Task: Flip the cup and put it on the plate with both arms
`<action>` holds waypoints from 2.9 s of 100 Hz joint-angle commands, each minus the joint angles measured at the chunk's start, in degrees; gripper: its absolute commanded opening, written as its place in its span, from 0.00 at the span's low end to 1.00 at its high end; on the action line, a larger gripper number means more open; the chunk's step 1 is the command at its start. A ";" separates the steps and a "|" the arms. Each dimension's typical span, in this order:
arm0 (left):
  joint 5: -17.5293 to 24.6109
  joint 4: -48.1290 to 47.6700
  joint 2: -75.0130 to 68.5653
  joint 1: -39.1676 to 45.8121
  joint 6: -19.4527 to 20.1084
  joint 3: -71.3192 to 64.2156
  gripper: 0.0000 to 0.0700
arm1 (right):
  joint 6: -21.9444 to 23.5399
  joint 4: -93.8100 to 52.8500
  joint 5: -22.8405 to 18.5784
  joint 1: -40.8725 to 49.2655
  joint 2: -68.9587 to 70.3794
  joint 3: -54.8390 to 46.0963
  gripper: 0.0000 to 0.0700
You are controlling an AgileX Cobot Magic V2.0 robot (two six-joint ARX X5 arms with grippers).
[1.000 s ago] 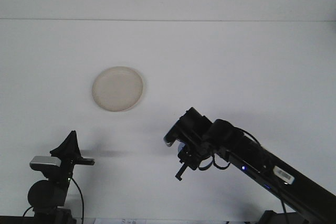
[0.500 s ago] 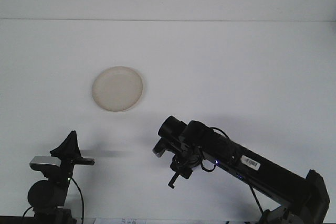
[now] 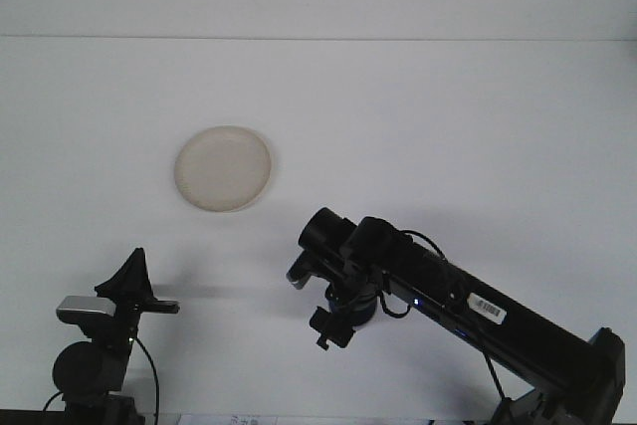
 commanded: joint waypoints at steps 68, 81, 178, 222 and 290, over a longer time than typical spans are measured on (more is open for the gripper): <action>0.31 0.61 -0.07 0.02 -0.11 -1.11 0.02 | -3.74 12.61 7.30 -42.01 -26.77 -5.42 0.67; 0.31 0.61 -0.07 0.02 -0.11 -1.11 0.02 | -1.03 19.04 7.26 -49.42 -36.76 -15.15 0.67; 0.31 0.68 -0.07 0.02 0.07 -1.11 0.02 | -0.26 37.97 5.75 -50.75 -64.98 -39.65 0.00; 0.26 -14.32 3.89 0.02 -5.42 12.52 0.02 | -0.28 37.92 5.77 -50.75 -64.74 -39.65 0.00; 12.26 -55.43 55.49 -1.90 -0.72 69.88 0.02 | -0.31 37.92 5.81 -50.75 -64.74 -39.65 0.00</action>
